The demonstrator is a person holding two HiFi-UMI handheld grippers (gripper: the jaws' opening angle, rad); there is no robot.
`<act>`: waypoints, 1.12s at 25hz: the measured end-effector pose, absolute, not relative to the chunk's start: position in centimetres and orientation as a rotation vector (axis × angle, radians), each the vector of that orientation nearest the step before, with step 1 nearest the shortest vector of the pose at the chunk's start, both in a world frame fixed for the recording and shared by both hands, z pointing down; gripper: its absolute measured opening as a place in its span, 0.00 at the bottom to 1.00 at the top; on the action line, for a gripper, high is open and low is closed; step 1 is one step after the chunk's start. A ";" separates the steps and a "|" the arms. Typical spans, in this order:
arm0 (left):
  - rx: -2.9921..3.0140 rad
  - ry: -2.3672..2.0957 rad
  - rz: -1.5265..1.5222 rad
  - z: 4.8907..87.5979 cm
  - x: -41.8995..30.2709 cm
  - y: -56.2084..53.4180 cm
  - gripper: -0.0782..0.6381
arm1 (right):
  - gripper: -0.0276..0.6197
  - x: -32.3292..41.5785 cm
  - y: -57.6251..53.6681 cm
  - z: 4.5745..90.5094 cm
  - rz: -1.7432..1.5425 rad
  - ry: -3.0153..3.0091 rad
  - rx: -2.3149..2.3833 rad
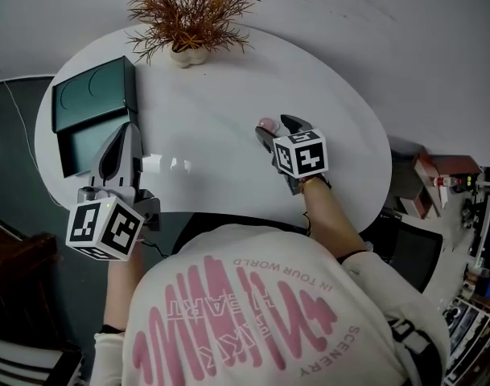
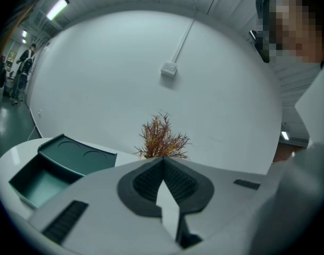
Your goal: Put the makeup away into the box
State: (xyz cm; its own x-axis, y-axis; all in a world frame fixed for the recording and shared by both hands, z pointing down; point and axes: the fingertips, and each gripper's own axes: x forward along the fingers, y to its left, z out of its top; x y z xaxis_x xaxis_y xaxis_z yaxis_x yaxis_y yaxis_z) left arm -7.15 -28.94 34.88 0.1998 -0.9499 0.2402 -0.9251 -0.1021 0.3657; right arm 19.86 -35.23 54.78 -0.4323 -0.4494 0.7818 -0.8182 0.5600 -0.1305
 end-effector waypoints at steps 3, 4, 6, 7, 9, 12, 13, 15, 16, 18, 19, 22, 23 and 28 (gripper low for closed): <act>2.043 -1.747 -0.066 34.8 -6.9 -29.1 0.11 | 0.51 20.0 -35.1 55.3 0.648 -2.066 0.995; 2.043 -1.748 -0.065 34.8 -6.8 -29.2 0.11 | 0.51 20.1 -35.0 55.4 0.644 -2.062 0.990; 2.047 -1.751 -0.070 34.8 -6.8 -29.2 0.11 | 0.51 20.1 -35.0 55.6 0.639 -2.060 0.987; 2.048 -1.753 -0.074 34.8 -6.9 -29.1 0.11 | 0.51 20.1 -35.0 55.7 0.636 -2.060 0.987; 2.046 -1.759 -0.078 34.9 -6.9 -29.0 0.11 | 0.51 20.0 -35.0 55.9 0.622 -2.059 0.984; 2.039 -1.767 -0.081 34.8 -6.9 -28.8 0.11 | 0.50 20.0 -35.0 56.1 0.578 -2.047 0.967; 2.039 -1.771 -0.082 34.7 -7.0 -28.7 0.11 | 0.50 20.0 -35.0 56.1 0.561 -2.042 0.961; 2.037 -1.780 -0.087 34.5 -7.0 -28.5 0.11 | 0.50 20.1 -35.0 56.2 0.543 -2.037 0.961; 2.034 -1.784 -0.090 34.4 -7.1 -28.3 0.11 | 0.50 20.1 -34.9 56.2 0.541 -2.035 0.964; 2.029 -1.793 -0.097 34.2 -7.3 -28.0 0.11 | 0.50 20.0 -34.8 56.2 0.538 -2.031 0.967; 2.025 -1.797 -0.100 34.1 -7.4 -27.8 0.11 | 0.49 20.0 -34.7 56.2 0.536 -2.031 0.967; 2.022 -1.808 -0.108 33.7 -7.8 -27.4 0.11 | 0.46 19.7 -34.6 56.1 0.527 -2.033 0.968; 2.023 -1.811 -0.112 33.6 -8.0 -27.3 0.11 | 0.45 19.6 -34.6 56.1 0.524 -2.034 0.971; 2.017 -1.823 -0.124 33.4 -8.6 -26.8 0.11 | 0.41 19.4 -34.4 56.1 0.527 -2.032 0.971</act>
State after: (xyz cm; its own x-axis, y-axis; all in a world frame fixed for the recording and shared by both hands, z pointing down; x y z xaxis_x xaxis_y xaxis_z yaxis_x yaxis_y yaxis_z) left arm -8.58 -26.78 33.37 0.1377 -0.9682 0.2087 -0.9309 -0.0546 0.3611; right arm 19.42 -34.37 56.05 -0.3806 -0.4505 0.8076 -0.7862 0.6175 -0.0260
